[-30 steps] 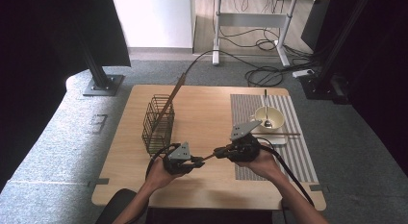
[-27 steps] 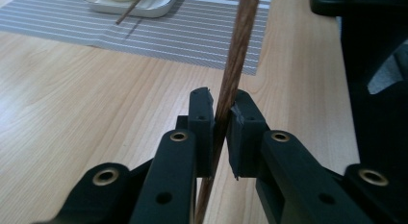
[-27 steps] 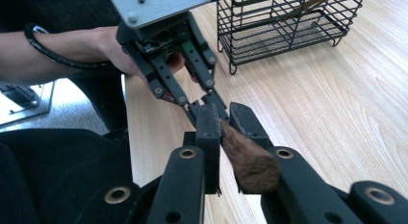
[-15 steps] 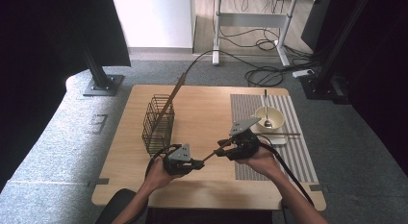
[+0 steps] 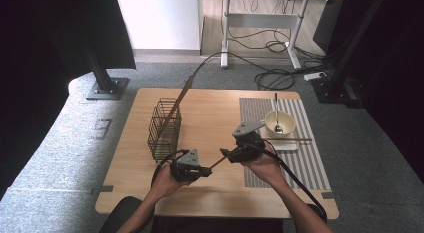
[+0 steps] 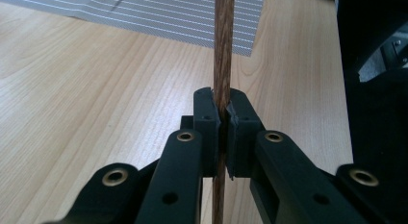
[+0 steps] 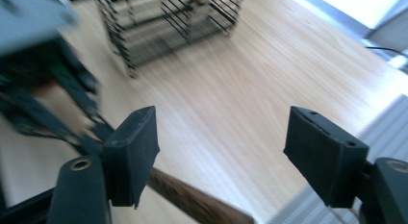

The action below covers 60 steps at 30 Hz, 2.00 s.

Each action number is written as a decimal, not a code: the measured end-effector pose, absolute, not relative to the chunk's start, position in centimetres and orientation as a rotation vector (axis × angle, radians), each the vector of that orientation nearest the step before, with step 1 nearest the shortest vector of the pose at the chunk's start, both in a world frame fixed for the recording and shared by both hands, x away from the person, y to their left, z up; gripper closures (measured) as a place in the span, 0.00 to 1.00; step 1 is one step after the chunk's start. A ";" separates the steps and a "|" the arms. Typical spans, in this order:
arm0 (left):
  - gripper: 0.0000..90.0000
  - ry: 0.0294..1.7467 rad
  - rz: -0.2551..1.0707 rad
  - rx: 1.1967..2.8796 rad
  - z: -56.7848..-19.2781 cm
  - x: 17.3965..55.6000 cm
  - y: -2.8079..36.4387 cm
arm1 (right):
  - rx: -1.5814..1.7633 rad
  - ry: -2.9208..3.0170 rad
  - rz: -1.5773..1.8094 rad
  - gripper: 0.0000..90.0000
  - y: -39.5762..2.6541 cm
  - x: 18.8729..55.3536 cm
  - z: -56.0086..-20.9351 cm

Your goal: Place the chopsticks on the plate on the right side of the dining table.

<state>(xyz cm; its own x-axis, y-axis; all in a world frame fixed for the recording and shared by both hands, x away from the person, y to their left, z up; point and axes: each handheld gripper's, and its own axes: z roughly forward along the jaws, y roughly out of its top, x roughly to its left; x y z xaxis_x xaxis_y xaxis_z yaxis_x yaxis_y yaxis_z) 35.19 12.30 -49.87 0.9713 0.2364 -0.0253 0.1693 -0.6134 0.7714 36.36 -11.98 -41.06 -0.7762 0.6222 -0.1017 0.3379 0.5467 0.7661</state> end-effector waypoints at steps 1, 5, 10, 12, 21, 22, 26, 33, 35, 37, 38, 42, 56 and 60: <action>0.94 0.284 0.103 2.242 -49.8 35.2 12.4 | 0.792 2.420 1.076 0.29 -12.1 36.5 -41.3; 0.94 0.294 0.112 2.216 -49.6 35.4 12.8 | 0.821 2.393 1.066 0.29 -13.0 37.0 -42.1; 0.94 0.304 0.138 2.212 -49.5 35.4 13.0 | 0.868 2.350 1.073 0.29 -14.2 37.6 -43.2; 0.94 0.304 0.141 2.224 -49.5 35.4 13.0 | 0.878 2.352 1.065 0.29 -14.3 37.8 -43.6; 0.94 0.292 0.119 2.309 -50.4 35.6 12.7 | 0.837 2.468 1.037 0.19 -14.9 38.1 -43.7; 0.94 0.288 0.112 2.316 -50.5 35.6 12.6 | 0.827 2.478 1.029 0.18 -15.1 37.9 -43.6; 0.94 0.277 0.095 2.334 -50.7 35.5 12.2 | 0.804 2.540 1.025 0.15 -15.7 37.4 -43.7; 0.94 0.261 0.088 2.359 -50.7 35.3 12.0 | 0.723 2.654 1.035 0.14 -15.5 36.4 -43.7; 0.94 0.255 0.081 2.370 -50.8 35.3 11.9 | 0.677 2.692 1.036 0.14 -15.1 36.2 -43.8; 0.94 0.246 0.070 2.377 -50.9 35.3 11.8 | 0.641 2.715 1.003 0.15 -14.6 36.0 -44.1; 0.94 0.240 0.065 2.381 -50.9 35.2 11.7 | 0.626 2.723 0.988 0.16 -14.3 35.9 -44.2; 0.94 0.225 0.053 2.398 -50.9 35.0 11.4 | 0.535 2.786 0.891 0.33 -13.2 35.6 -45.2; 0.94 0.179 0.031 2.414 -50.7 34.5 11.0 | 0.346 2.887 0.671 0.69 -10.9 34.7 -46.4; 0.94 0.168 0.029 2.425 -50.9 34.6 11.0 | 0.326 2.903 0.665 0.76 -10.8 34.8 -46.6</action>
<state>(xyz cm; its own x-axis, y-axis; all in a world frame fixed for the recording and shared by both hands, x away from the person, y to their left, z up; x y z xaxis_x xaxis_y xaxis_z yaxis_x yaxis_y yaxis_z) 34.59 11.00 -50.91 0.9914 0.1289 -0.0240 0.1132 -0.7493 0.6525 34.78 -10.78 -46.58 -0.9659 0.2420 -0.0920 0.1778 0.8784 0.4437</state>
